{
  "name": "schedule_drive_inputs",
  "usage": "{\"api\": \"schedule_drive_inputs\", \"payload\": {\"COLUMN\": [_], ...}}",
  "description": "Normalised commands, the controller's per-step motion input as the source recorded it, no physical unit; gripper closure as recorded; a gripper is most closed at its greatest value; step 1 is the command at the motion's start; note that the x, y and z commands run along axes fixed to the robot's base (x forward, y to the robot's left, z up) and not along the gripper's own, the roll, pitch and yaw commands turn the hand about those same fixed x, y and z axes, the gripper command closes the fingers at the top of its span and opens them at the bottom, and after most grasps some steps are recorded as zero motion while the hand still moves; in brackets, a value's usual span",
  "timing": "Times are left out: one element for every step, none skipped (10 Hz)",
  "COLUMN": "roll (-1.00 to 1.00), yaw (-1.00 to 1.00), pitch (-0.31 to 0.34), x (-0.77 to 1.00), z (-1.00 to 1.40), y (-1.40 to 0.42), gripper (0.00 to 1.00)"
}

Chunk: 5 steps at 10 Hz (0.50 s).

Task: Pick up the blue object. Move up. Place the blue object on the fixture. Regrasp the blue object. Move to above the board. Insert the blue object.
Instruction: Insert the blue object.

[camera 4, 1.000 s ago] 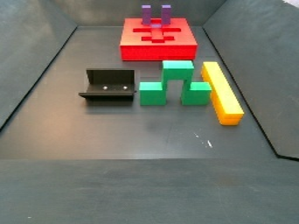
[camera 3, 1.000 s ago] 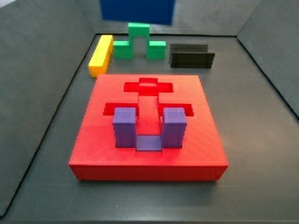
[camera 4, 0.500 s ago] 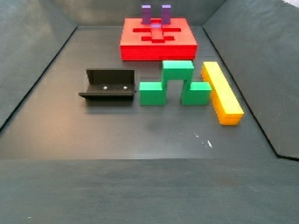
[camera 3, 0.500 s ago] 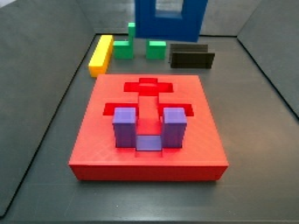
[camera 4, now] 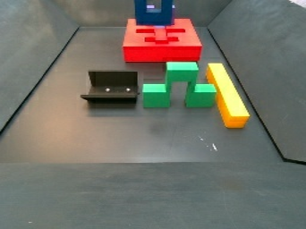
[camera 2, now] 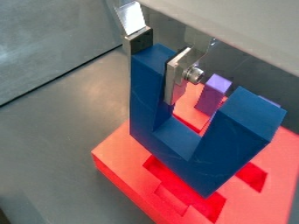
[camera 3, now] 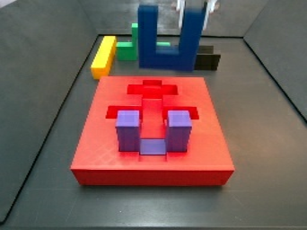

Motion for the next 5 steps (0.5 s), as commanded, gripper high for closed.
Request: {"api": "schedule_drive_inputs", "payload": {"roll": [-0.06,0.0,0.0,0.0,-0.01], "yaw": [0.0,0.0,0.0,0.0,0.1], "pitch": [-0.299,-0.207,-0.237,-0.264,-0.231], "x": [-0.04,-0.13,-0.17,-0.12,-0.19], "z": [-0.13,-0.05,-0.11,-0.28,-0.31], "y": [0.07,0.06,0.04,0.0,0.0], "gripper": [1.0,1.0,1.0,1.0,1.0]}}
